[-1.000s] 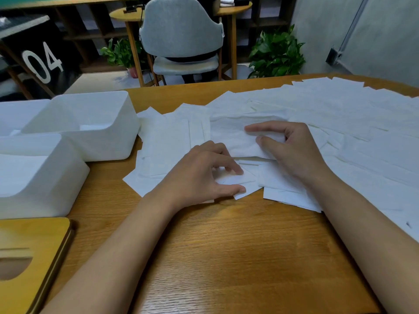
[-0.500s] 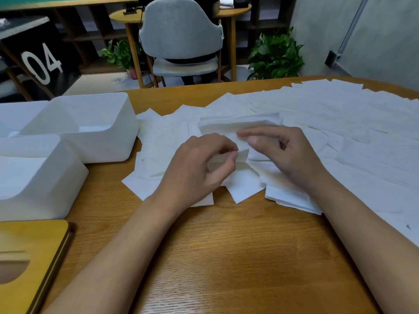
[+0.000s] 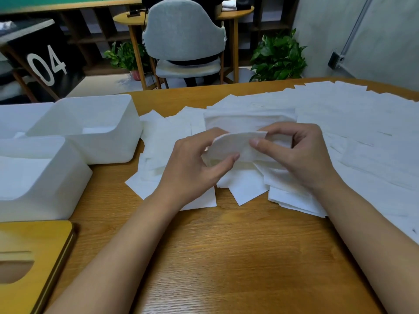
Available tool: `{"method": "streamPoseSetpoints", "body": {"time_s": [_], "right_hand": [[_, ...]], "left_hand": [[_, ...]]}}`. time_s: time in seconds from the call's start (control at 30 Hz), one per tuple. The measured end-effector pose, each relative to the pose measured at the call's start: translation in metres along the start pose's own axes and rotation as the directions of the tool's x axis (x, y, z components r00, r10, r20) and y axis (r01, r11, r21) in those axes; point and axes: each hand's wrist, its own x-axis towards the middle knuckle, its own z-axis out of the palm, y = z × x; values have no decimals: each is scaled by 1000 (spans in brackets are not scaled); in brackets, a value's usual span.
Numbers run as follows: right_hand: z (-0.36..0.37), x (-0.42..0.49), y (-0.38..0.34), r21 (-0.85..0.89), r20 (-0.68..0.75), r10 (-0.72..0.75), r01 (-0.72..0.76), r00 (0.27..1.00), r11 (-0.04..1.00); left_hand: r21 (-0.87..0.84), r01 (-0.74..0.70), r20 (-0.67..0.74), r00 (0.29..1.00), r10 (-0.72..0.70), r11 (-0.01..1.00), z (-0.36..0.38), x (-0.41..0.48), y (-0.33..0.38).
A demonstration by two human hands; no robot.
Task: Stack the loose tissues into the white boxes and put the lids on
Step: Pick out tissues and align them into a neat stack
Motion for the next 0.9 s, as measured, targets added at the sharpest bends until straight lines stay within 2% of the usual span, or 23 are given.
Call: {"method": "streamPoseSetpoints", "body": {"time_s": [0.17,0.3,0.4,0.53,0.63,0.9], "right_hand": [[-8,7,2,222,-122,113,-84,986,971],[-10,7,4,192,-141,228,-199,963,961],[-9,6,1,158,-78,267,-253,960,955],[-4,3,-6,116,124,210,-225,970,967],[1,0,-10,62,215,182,-200,959,978],[7,-3,-8,-107,249,123,-99,961,989]], "left_hand": [[-50,124,74,990,-120,991,0,1,-2],[-259,249,27,968,-251,933,-7,5,3],[-287,297,0,951,-310,911,-16,8,3],[-267,368,77,929,-361,891,-21,9,3],[-238,381,127,924,-360,893,-22,9,4],[-213,381,173,921,-349,900,-23,9,6]]}}
